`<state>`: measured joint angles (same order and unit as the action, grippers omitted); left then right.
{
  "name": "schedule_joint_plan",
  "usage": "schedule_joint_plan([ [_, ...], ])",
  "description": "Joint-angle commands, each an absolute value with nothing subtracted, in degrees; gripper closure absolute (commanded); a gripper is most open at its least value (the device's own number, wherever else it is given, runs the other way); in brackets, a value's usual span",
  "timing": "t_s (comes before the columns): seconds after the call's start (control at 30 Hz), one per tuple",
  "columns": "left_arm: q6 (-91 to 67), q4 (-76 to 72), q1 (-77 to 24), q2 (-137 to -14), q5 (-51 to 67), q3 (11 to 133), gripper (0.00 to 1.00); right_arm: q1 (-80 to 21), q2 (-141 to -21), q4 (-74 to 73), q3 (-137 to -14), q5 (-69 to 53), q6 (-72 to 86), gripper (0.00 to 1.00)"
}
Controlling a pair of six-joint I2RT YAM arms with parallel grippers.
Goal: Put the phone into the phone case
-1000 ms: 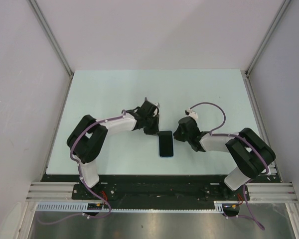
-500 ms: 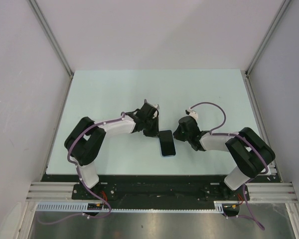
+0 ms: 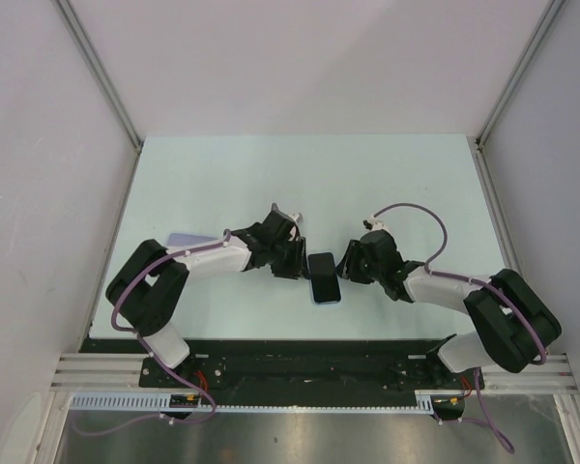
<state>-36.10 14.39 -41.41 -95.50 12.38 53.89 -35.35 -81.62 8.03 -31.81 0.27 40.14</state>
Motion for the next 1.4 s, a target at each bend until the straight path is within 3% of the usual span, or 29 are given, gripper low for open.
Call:
schedule_joint_plan([
  [0.0,-37.44,10.64,-41.48,-96.41,15.55,53.97,0.56,-34.1,-78.84,12.91,-28.48,-7.64,37.97,0.54],
  [0.37,-38.93,9.14,-41.04,-99.93,16.17,55.63,0.62,-30.76,-77.08,20.91,-23.38,-16.43,35.95,0.36],
  [0.6,-39.64,8.0,-41.04,-103.18,18.28,56.16,0.81,-29.0,-82.52,27.5,-23.38,-21.18,37.97,0.32],
  [1.0,-41.57,4.48,-40.61,-104.15,24.78,54.84,0.91,-28.92,-88.5,38.31,-23.38,-31.98,45.08,0.32],
  [1.23,-43.68,2.11,-39.99,-103.18,27.59,53.0,0.89,-28.39,-91.05,48.5,-23.2,-41.03,50.08,0.46],
  [1.37,-43.24,1.93,-39.82,-102.75,27.95,52.73,0.88,-28.04,-93.6,51.59,-23.2,-41.84,50.54,0.47],
])
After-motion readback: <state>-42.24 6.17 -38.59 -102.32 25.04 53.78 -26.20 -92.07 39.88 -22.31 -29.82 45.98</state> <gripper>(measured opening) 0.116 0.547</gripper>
